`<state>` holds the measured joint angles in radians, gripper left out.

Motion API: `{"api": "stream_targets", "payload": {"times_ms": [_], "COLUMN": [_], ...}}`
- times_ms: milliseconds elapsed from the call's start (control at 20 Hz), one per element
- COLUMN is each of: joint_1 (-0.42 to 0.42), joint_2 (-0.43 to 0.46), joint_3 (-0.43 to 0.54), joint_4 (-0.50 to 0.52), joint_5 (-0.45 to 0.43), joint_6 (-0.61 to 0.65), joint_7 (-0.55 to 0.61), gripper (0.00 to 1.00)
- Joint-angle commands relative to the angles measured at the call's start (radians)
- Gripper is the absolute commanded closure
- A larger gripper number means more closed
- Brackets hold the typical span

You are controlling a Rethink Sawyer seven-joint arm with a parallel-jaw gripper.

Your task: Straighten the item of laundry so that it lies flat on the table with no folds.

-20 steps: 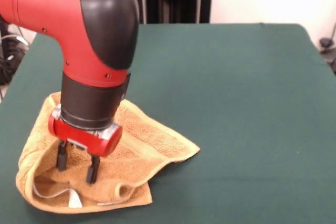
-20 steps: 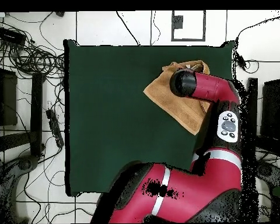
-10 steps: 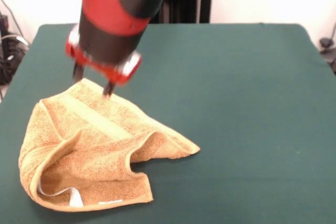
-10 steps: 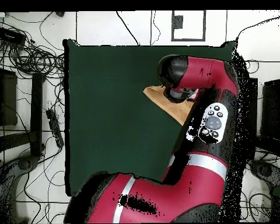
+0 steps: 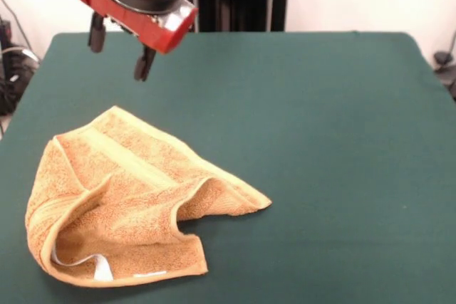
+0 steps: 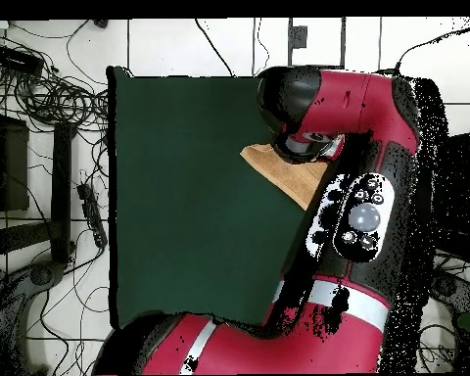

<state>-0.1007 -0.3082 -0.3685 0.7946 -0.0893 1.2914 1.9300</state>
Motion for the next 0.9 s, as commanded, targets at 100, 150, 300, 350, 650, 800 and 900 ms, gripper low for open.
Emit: {"api": "stream_targets", "payload": {"times_ms": [100, 150, 300, 350, 650, 800, 900], "joint_1": [0.006, 0.005, -0.007, -0.011, 0.008, 0.023, 0.033], "joint_2": [0.004, 0.004, 0.023, 0.03, 0.076, 0.093, 0.104], "joint_3": [0.138, 0.145, 0.177, 0.188, 0.18, 0.163, 0.15], "joint_4": [0.202, 0.227, 0.296, 0.317, 0.363, 0.366, 0.363], "joint_5": [0.09, 0.099, 0.141, 0.156, 0.233, 0.257, 0.265], "joint_6": [-0.193, -0.267, -0.402, -0.44, -0.555, -0.579, -0.573], "joint_7": [0.215, 0.241, 0.272, 0.279, 0.315, 0.318, 0.314], "gripper": [0.0, 0.0, 0.0, 0.0, 0.0, 0.0, 0.0]}}
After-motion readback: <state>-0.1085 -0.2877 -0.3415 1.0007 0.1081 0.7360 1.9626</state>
